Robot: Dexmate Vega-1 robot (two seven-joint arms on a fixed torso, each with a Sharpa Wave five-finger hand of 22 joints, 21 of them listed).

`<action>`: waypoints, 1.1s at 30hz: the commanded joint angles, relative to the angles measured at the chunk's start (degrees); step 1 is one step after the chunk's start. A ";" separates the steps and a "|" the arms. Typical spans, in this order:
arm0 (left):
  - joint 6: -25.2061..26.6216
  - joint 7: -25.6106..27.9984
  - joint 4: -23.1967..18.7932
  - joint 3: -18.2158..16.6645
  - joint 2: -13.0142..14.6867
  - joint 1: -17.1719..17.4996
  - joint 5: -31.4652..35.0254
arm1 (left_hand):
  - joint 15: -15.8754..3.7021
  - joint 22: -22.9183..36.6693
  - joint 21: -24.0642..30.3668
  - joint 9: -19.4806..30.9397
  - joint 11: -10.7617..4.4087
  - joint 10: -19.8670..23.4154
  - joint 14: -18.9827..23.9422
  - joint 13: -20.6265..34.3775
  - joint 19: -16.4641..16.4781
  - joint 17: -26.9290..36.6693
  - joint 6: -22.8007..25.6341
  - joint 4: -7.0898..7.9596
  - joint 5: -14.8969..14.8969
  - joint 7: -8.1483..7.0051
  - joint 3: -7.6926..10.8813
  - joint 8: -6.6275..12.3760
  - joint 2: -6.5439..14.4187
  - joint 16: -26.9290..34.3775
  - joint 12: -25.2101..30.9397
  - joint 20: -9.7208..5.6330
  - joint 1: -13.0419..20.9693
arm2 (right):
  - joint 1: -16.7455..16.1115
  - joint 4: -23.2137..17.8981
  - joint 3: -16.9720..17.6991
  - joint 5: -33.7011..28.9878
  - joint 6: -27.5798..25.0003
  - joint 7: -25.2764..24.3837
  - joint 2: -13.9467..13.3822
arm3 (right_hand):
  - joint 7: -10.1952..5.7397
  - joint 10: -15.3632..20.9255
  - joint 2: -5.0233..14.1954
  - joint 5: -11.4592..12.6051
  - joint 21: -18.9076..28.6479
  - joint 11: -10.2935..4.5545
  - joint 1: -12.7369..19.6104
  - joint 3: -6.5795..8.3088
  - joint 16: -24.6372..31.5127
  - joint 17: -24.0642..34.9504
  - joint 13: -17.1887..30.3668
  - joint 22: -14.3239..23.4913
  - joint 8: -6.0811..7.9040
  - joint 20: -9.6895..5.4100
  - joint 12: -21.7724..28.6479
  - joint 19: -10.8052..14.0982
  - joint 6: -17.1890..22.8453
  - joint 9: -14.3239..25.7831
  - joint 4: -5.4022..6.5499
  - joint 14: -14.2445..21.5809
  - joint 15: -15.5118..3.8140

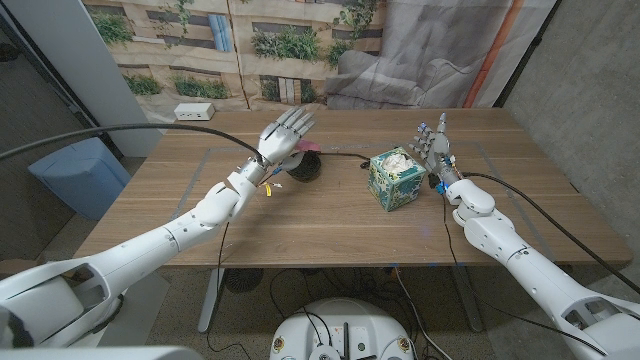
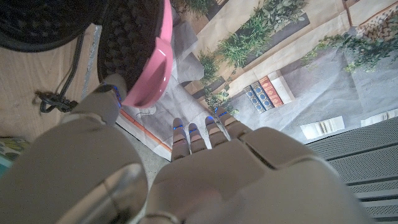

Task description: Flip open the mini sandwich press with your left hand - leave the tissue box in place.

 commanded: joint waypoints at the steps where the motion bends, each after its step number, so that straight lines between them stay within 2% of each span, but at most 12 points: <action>1: -1.55 0.93 2.14 1.35 -1.44 -2.86 0.09 | -0.65 0.07 0.22 0.19 -0.43 0.26 0.49 0.18 0.44 0.10 0.72 0.01 -0.20 0.17 -0.28 0.02 -0.17 0.29 0.24 -1.85 0.64 | 0.06 0.12 0.00 0.01 0.07 0.07 0.01 | -0.05 -0.31 5.06 0.25 -0.38 0.11 0.25 -0.59 0.29 0.14 0.15 0.20 -0.08 0.20 0.13 0.36 -0.28 0.26 -0.06 -0.34 -1.14; 33: -3.04 0.92 4.95 2.41 -1.38 -7.06 0.13 | -0.64 0.07 0.25 0.21 -0.47 0.53 0.82 0.18 0.60 0.10 1.73 0.04 -0.20 0.23 -0.96 -0.09 0.29 0.28 0.22 -1.77 1.38 | 0.02 0.05 0.01 0.01 0.04 0.06 -0.02 | -0.07 -0.26 5.07 0.26 -0.50 0.10 0.26 -0.62 0.28 0.15 0.20 0.21 -0.09 0.15 0.13 0.43 -0.23 0.32 -0.06 -0.33 -1.08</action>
